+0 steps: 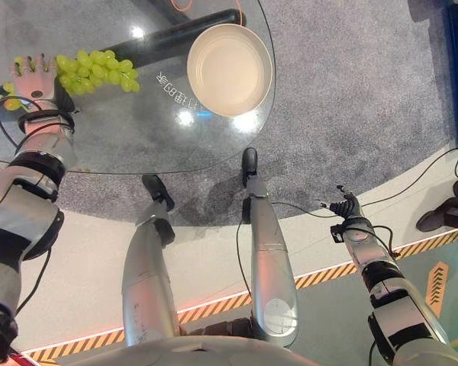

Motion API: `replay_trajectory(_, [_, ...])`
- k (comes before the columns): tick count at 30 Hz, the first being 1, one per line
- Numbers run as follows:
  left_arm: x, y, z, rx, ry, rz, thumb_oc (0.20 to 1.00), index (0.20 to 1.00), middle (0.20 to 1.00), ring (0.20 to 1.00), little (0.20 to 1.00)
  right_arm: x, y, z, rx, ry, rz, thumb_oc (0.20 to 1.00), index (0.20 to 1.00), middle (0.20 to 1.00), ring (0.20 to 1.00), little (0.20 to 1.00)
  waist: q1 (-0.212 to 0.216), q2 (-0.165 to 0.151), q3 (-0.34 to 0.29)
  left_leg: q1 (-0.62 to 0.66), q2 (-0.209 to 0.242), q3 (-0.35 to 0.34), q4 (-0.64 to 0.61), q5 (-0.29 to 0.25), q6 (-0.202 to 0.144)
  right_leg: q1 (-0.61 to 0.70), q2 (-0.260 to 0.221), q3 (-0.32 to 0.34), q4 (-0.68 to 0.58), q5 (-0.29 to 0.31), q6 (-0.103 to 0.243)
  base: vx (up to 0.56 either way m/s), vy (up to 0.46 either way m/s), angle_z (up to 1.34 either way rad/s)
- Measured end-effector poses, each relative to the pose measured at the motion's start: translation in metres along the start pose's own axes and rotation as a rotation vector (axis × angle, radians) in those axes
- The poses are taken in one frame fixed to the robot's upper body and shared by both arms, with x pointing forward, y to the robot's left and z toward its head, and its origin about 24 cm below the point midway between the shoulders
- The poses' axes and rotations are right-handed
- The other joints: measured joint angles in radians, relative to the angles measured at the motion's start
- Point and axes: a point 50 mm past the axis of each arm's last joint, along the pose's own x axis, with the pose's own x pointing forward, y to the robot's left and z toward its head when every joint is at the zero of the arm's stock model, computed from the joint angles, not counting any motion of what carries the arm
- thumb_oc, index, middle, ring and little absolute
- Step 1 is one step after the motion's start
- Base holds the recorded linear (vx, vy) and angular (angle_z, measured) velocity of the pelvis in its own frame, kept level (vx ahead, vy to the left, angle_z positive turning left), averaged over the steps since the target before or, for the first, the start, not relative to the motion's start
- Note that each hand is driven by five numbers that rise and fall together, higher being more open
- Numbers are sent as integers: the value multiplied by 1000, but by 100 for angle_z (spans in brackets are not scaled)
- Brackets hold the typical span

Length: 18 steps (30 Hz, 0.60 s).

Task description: Pick up fruits into the plate

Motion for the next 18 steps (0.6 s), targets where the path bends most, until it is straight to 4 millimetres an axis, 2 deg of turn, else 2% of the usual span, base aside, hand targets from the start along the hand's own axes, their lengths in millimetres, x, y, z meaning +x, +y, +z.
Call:
replay_trajectory(9, [7,10,-13,57,14,17,200,200,200,200,200,-1,2,6,29,-44,8,1000,1000,1000,1000,1000,-7,-25,-15,-2,3,5,0,-7,-4,-1,4,1,-10,2,-2,0,1,0])
replay_trajectory(18, [3,2,-15,146,-20,17,200,200,200,200,200,-2,4,15,56,-81,18,1000,1000,1000,1000,1000,-8,-26,-16,6,3,3,5,-7,-4,8,3,1,-4,2,-3,-8,-1,0])
